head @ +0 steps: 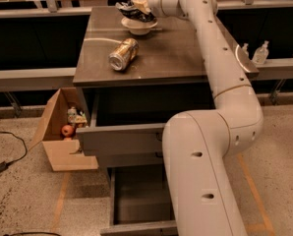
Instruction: Place blue chip bag into paper bowl
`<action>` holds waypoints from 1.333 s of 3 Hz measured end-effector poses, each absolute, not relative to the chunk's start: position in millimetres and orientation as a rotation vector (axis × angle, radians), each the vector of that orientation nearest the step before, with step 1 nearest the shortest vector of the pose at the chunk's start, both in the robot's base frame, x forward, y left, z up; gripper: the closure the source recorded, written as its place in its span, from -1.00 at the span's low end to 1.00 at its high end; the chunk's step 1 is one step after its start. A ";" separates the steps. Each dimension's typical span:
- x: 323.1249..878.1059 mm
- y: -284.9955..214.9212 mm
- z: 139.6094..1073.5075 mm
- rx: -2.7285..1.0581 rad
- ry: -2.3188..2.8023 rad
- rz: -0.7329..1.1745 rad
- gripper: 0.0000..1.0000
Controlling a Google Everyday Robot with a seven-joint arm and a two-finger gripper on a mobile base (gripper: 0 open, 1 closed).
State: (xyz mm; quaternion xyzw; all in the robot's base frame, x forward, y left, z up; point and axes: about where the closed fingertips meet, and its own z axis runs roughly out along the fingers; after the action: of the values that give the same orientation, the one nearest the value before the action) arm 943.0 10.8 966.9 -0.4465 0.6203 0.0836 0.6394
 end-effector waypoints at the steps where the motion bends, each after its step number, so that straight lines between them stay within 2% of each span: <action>1: 942.9 4.7 963.1 -1.026 1.433 0.182 -0.76; 2: 938.4 -9.9 963.8 -1.028 1.450 0.183 -1.00; 3: 931.0 -62.6 969.7 -0.990 1.505 0.146 -1.00; 4: 924.9 -145.0 975.2 -0.890 1.594 0.061 -1.00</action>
Offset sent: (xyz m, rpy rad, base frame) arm 0.0133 -0.0534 0.0141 -0.0278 0.0405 -0.0239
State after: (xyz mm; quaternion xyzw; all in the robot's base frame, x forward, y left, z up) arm 924.9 -145.0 975.2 -0.3856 0.6907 0.0265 0.6111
